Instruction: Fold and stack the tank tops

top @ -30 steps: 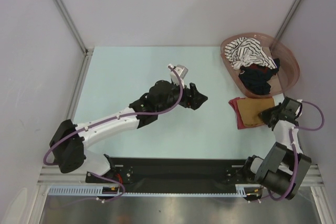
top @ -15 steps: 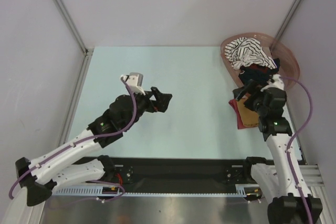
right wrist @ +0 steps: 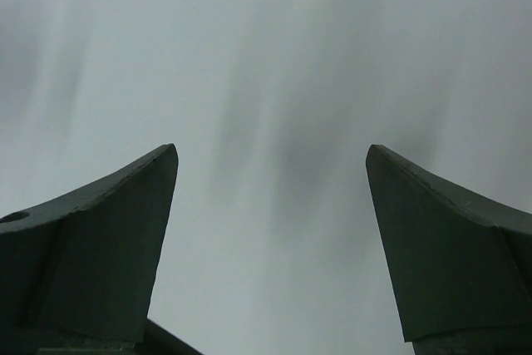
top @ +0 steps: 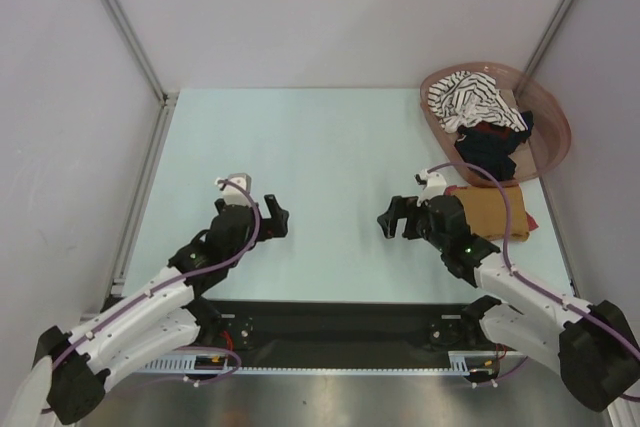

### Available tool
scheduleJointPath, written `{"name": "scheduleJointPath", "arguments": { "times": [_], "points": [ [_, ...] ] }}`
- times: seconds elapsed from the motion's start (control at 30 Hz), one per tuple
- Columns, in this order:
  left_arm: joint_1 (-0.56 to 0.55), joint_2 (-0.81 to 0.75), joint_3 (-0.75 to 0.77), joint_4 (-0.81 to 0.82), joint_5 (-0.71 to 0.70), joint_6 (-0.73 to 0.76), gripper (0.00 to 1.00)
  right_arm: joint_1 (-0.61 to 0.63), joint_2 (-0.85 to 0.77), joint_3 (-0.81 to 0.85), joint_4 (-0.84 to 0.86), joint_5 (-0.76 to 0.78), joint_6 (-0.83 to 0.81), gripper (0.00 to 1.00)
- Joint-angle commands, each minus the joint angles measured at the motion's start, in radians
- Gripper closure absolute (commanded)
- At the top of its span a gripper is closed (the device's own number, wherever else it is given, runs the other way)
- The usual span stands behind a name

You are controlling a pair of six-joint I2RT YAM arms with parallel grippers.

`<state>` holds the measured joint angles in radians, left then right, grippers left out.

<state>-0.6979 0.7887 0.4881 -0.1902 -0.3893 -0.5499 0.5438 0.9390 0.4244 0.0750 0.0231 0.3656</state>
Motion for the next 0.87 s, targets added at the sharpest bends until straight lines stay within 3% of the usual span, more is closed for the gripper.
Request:
{"name": "scheduleJointPath", "arguments": {
  "times": [0.0,0.1,0.33,0.83],
  "points": [
    [0.003,-0.084,-0.055,0.064,-0.048,0.025,0.0,0.01,0.026,-0.022,0.193,0.041,-0.047,0.0],
    [0.003,-0.118,-0.101,0.072,-0.063,0.105,0.0,0.007,0.037,-0.07,0.276,0.028,-0.031,0.0],
    [0.003,-0.219,-0.161,0.123,-0.033,0.146,0.0,0.015,0.006,-0.076,0.267,0.011,-0.034,0.0],
    [0.003,-0.203,-0.164,0.13,-0.043,0.139,0.0,0.013,-0.042,-0.093,0.264,-0.006,-0.019,0.0]
  ]
}}
